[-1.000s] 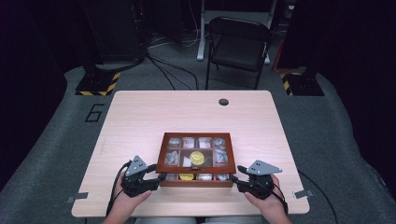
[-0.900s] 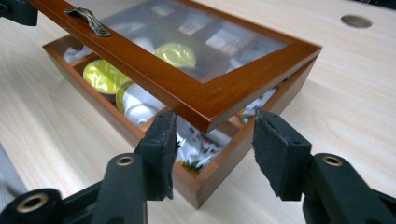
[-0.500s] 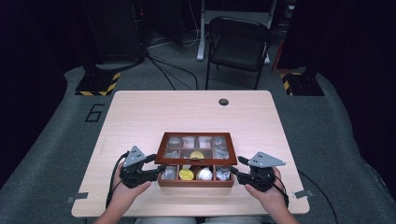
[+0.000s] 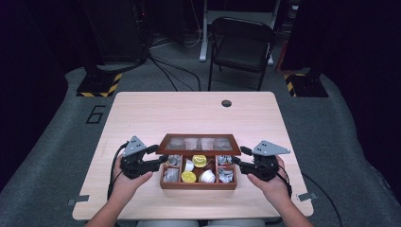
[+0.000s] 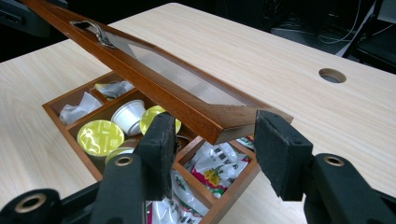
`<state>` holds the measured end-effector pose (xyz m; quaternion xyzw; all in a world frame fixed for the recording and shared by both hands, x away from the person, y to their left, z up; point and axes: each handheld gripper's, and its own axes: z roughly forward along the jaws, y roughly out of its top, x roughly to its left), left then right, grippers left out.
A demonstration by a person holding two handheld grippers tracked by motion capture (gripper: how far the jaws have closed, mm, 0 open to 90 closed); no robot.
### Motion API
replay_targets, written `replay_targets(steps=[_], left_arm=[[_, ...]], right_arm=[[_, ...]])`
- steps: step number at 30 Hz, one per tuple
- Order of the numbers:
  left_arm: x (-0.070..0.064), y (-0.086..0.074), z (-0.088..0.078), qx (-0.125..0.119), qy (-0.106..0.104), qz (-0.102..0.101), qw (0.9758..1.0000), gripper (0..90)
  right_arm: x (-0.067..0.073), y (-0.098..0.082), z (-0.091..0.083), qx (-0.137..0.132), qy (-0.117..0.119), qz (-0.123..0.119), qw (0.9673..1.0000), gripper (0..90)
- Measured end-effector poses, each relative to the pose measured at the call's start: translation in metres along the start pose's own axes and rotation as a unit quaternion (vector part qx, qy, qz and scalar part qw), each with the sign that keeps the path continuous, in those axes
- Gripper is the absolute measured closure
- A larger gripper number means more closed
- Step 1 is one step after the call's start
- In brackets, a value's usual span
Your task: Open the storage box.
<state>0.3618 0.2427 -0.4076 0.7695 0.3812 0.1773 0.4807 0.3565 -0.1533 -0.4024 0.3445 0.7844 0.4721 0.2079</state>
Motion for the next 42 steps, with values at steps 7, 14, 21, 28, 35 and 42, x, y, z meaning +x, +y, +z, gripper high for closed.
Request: replay_targets(steps=[7, 14, 21, 28, 35, 42], left_arm=[[0.004, 0.011, 0.002, -0.005, 0.006, 0.005, 1.0000, 42.8], [0.014, 0.025, 0.010, -0.021, 0.010, -0.007, 0.9997, 43.1], [0.020, 0.033, 0.020, -0.024, 0.019, -0.013, 0.9994, 42.9], [0.027, 0.040, 0.029, -0.038, 0.030, -0.019, 0.9987, 42.9], [0.033, 0.039, 0.040, -0.036, 0.032, -0.027, 0.9985, 42.3], [0.038, 0.038, 0.049, -0.040, 0.037, -0.036, 0.9979, 42.3]], right_arm=[[-0.005, 0.006, 0.003, -0.007, 0.003, 0.016, 0.9998, 52.5], [-0.017, 0.017, 0.010, -0.014, -0.005, 0.024, 0.9996, 51.6], [-0.026, 0.025, 0.023, -0.011, -0.012, 0.032, 0.9993, 51.9], [-0.039, 0.033, 0.031, -0.031, -0.009, 0.063, 0.9975, 55.6], [-0.042, 0.037, 0.038, -0.028, -0.015, 0.061, 0.9976, 54.9], [-0.048, 0.037, 0.047, -0.022, -0.021, 0.067, 0.9973, 53.7]])
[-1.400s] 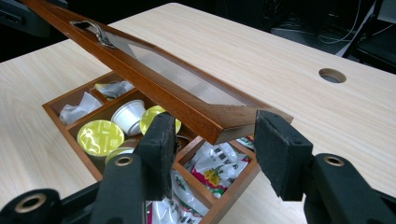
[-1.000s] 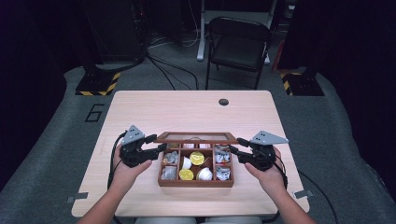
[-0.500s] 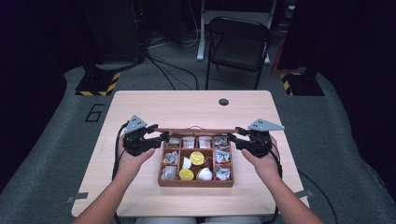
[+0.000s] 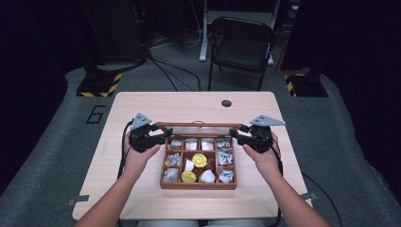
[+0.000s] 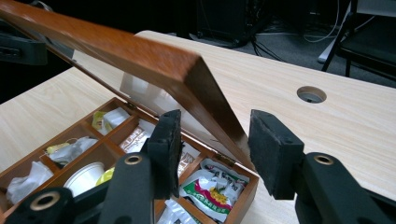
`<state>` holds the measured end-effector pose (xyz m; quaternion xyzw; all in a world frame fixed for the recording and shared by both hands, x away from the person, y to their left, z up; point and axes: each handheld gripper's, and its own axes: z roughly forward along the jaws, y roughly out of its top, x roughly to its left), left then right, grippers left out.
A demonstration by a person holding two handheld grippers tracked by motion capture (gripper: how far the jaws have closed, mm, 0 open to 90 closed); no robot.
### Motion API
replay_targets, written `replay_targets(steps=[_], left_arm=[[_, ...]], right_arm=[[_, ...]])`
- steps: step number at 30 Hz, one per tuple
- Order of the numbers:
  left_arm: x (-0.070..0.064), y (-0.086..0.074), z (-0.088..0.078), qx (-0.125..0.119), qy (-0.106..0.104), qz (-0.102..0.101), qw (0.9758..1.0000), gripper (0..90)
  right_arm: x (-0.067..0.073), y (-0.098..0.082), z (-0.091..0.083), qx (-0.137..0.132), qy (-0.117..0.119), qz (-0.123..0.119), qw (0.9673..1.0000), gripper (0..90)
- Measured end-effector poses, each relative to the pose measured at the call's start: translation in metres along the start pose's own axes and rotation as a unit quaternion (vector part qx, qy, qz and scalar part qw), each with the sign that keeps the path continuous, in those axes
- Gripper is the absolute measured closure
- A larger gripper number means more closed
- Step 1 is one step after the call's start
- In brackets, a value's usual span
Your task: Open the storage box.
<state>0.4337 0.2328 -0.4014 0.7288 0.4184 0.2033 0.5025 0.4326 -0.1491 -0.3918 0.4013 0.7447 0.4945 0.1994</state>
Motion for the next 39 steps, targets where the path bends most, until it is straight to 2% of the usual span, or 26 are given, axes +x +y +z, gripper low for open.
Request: replay_targets(steps=[10, 16, 20, 25, 26, 33, 36, 39], left_arm=[[0.007, -0.001, 0.009, -0.003, -0.003, -0.006, 1.0000, 41.8], [0.007, -0.001, 0.015, 0.000, -0.001, 0.000, 1.0000, 41.9], [0.010, -0.002, 0.019, -0.008, -0.001, -0.010, 0.9999, 41.9], [0.014, -0.001, 0.022, -0.004, -0.005, -0.008, 0.9999, 42.0], [0.013, -0.001, 0.023, -0.008, -0.004, -0.015, 0.9999, 41.9], [0.014, -0.003, 0.030, -0.008, 0.002, -0.016, 0.9998, 41.4], [0.015, -0.003, 0.032, -0.003, 0.004, -0.009, 0.9999, 41.1], [0.015, -0.003, 0.034, -0.003, 0.005, -0.014, 0.9999, 41.0]], right_arm=[[-0.008, 0.000, 0.010, -0.001, 0.003, 0.017, 0.9998, 52.3], [-0.009, -0.002, 0.017, 0.001, 0.002, 0.017, 0.9999, 51.6], [-0.012, -0.002, 0.022, 0.001, 0.000, 0.019, 0.9998, 51.5], [-0.015, -0.002, 0.027, 0.001, 0.000, 0.019, 0.9998, 50.8], [-0.015, -0.002, 0.029, 0.001, 0.000, 0.021, 0.9998, 50.7], [-0.016, -0.001, 0.033, 0.002, -0.004, 0.024, 0.9997, 50.6], [-0.016, 0.000, 0.034, 0.003, -0.006, 0.024, 0.9997, 50.6], [-0.016, 0.001, 0.035, 0.005, -0.008, 0.022, 0.9997, 50.7]])
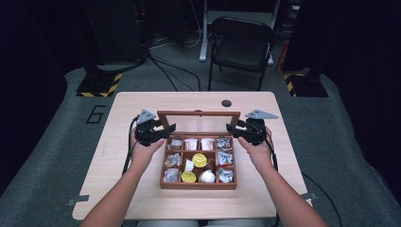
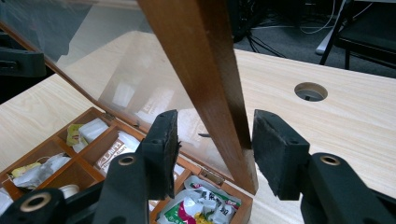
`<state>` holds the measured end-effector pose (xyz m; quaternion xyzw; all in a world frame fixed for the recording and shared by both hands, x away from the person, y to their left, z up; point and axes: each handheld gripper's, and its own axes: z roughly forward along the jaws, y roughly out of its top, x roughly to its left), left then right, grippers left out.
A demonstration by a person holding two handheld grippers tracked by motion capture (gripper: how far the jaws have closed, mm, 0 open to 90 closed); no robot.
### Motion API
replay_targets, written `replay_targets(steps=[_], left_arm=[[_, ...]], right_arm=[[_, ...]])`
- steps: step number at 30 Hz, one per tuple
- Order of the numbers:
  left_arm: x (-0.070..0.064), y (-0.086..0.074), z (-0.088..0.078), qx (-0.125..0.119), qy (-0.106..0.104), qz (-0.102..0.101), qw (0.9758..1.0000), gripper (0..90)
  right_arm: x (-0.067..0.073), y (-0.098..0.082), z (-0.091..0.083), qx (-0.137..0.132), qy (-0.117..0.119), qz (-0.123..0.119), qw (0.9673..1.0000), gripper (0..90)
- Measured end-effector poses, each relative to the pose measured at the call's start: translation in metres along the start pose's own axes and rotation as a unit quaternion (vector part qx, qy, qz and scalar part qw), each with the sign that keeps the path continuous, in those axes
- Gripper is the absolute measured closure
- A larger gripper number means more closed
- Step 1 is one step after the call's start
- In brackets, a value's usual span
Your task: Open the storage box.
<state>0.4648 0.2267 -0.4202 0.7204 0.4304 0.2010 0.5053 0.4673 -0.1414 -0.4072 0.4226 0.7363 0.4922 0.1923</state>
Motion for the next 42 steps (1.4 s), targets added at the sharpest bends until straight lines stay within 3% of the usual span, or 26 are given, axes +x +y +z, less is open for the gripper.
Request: replay_targets(steps=[16, 33, 36, 42], left_arm=[[0.004, -0.005, 0.013, 0.009, 0.006, -0.003, 0.9999, 40.1], [0.006, -0.009, 0.025, 0.007, 0.008, -0.021, 0.9997, 39.2], [0.008, -0.009, 0.026, 0.016, 0.008, -0.009, 0.9998, 38.8], [0.011, -0.010, 0.032, 0.008, 0.006, -0.024, 0.9997, 38.7]], right_arm=[[-0.004, 0.000, 0.007, 0.002, -0.005, 0.006, 1.0000, 51.1], [-0.011, -0.004, 0.016, 0.012, -0.014, 0.004, 0.9998, 48.9], [-0.011, -0.005, 0.017, 0.014, -0.016, 0.002, 0.9998, 48.9], [-0.011, -0.007, 0.027, 0.015, -0.015, 0.003, 0.9998, 49.0]])
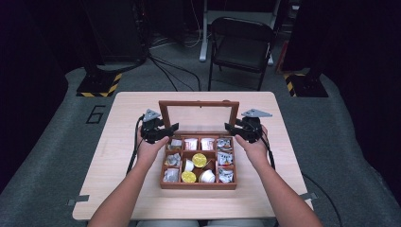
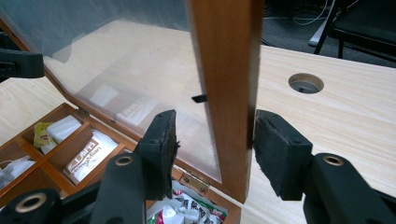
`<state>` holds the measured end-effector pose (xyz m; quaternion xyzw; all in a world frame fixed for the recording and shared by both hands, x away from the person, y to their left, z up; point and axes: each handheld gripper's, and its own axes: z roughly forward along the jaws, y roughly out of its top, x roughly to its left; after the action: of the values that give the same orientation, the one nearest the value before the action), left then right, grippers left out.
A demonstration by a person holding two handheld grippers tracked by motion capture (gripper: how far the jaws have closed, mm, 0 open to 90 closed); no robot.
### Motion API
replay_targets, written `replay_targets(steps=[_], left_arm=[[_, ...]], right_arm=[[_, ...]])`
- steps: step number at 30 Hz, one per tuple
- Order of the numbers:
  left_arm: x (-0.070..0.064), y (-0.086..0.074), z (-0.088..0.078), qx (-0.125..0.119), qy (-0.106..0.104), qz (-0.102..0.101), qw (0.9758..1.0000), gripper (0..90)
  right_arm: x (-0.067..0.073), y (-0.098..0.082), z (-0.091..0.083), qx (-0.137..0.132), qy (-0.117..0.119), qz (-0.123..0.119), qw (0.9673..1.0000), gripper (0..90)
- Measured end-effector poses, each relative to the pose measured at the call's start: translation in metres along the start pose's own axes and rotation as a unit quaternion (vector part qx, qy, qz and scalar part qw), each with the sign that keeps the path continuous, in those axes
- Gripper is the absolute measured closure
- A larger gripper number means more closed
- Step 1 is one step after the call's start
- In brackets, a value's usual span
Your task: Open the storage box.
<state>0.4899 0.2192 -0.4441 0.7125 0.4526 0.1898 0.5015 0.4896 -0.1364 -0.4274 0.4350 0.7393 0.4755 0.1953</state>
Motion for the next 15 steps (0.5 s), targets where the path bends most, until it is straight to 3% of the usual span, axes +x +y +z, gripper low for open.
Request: replay_targets(steps=[4, 11, 15], left_arm=[[0.002, 0.000, 0.003, -0.008, -0.001, -0.012, 0.9999, 38.7], [0.007, -0.002, 0.006, 0.004, -0.012, -0.006, 0.9999, 38.5], [0.008, -0.004, 0.009, 0.001, -0.012, -0.015, 0.9998, 38.2]], right_arm=[[0.000, -0.001, 0.005, -0.005, -0.003, 0.008, 0.9999, 48.4], [-0.004, -0.004, 0.013, 0.002, -0.001, 0.008, 1.0000, 47.4], [-0.005, -0.006, 0.018, 0.003, -0.003, 0.012, 0.9999, 46.2]])
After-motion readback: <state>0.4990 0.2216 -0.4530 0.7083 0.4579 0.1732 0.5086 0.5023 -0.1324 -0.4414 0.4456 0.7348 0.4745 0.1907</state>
